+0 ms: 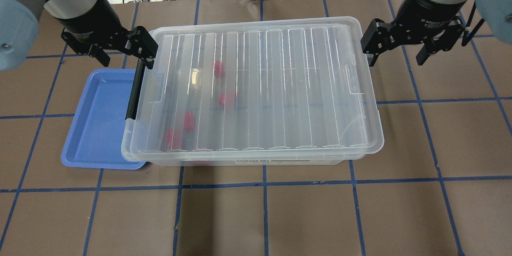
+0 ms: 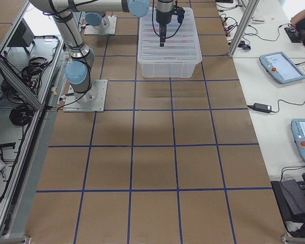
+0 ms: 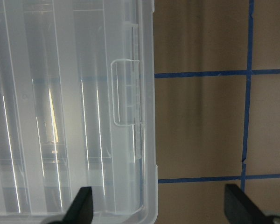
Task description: Place red block in blue tray from box
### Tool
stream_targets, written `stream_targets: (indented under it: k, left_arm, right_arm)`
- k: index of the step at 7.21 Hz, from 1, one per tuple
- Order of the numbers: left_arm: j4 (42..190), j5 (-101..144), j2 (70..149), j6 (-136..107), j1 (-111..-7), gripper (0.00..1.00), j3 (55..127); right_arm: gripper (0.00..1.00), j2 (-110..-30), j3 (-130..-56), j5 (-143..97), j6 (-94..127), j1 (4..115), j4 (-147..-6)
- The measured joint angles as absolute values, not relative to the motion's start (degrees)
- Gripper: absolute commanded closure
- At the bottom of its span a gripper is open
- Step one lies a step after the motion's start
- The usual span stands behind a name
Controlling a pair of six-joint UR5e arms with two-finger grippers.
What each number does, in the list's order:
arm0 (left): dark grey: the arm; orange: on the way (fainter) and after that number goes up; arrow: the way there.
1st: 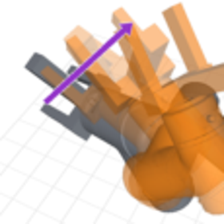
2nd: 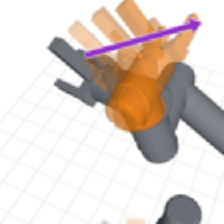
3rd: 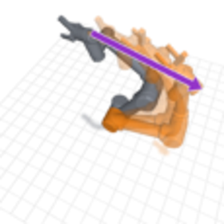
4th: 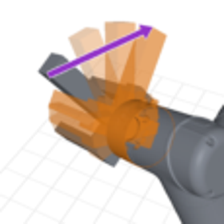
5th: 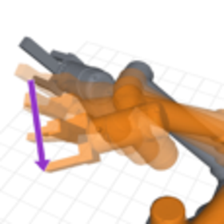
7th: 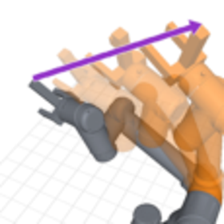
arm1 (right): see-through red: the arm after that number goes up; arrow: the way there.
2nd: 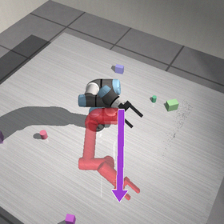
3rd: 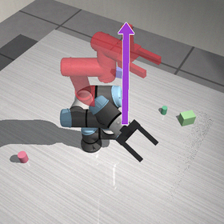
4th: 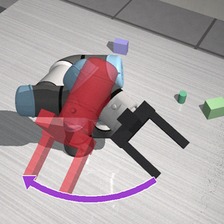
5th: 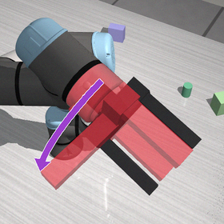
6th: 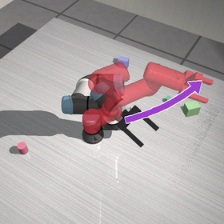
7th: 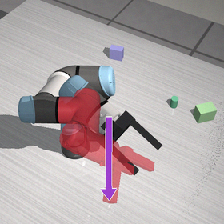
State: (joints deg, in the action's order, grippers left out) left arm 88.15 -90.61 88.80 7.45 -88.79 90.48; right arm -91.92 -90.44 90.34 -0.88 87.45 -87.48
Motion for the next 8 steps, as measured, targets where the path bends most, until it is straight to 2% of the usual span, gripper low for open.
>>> stream_targets:
  k: [6,8]
  left_arm:
    - [88.2,-90.3,88.8,7.5,-88.8,0.0,90.6]
    - [88.2,-90.2,88.7,7.5,-88.8,0.0,90.7]
  right_arm:
    - [0.0,-91.2,-91.3,89.9,-1.0,87.3,-89.9]
    - [0.0,-87.7,-92.3,90.4,-1.1,86.5,-95.1]
